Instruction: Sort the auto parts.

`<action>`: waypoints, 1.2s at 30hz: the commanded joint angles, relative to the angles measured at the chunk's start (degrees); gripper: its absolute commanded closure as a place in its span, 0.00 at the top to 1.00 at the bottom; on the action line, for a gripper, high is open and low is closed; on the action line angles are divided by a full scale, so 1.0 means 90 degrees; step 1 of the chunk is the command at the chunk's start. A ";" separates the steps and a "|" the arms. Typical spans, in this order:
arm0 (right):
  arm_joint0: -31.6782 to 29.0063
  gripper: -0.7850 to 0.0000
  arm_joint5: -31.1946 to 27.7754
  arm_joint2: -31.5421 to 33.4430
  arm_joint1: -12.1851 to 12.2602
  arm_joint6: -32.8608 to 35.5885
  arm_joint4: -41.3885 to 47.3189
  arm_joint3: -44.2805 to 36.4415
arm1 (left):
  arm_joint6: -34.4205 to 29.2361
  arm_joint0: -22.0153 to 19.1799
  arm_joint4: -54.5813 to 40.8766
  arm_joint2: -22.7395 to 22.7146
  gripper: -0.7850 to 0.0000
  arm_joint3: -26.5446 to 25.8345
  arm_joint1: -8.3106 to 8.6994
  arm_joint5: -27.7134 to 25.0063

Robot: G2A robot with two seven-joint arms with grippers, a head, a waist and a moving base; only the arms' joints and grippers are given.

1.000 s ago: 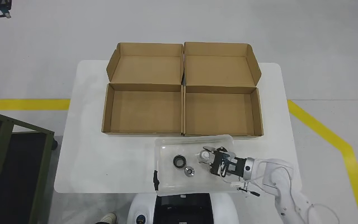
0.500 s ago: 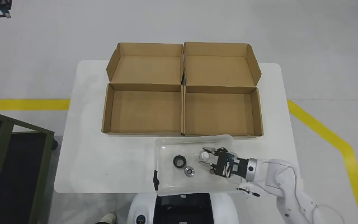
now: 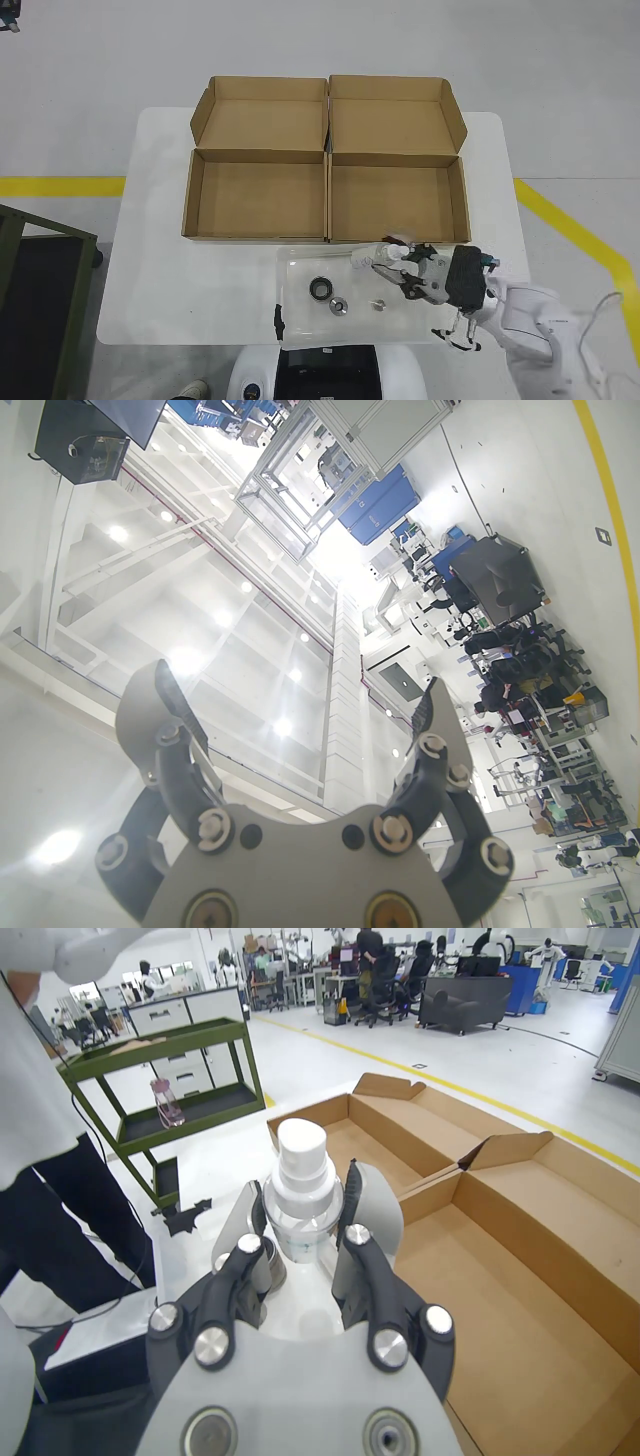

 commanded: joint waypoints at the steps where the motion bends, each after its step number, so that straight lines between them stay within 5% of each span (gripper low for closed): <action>1: 0.0018 0.00 0.0229 -0.0002 0.0003 0.0116 0.0577 -0.0010 | 0.0000 0.0000 0.0000 0.0000 1.00 0.0000 0.0000 0.0000; 11: 0.0266 0.00 0.1290 -0.0160 -0.0022 0.0346 0.2785 0.0161 | 0.0000 0.0000 0.0000 0.0000 1.00 0.0000 0.0000 0.0000; 22: 0.0502 0.00 0.1962 -0.0123 -0.0042 0.0504 0.3736 0.0275 | 0.0000 0.0000 0.0000 0.0000 1.00 0.0000 0.0000 0.0000; 28: 0.0525 0.00 0.2179 -0.0106 -0.0053 0.0475 0.3510 0.0337 | 0.0000 0.0000 0.0000 0.0000 1.00 0.0000 0.0000 0.0000; 36: 0.0669 0.00 0.2574 -0.0400 -0.0075 0.0123 0.0932 0.0330 | 0.0000 0.0000 0.0000 0.0000 1.00 0.0000 0.0000 0.0000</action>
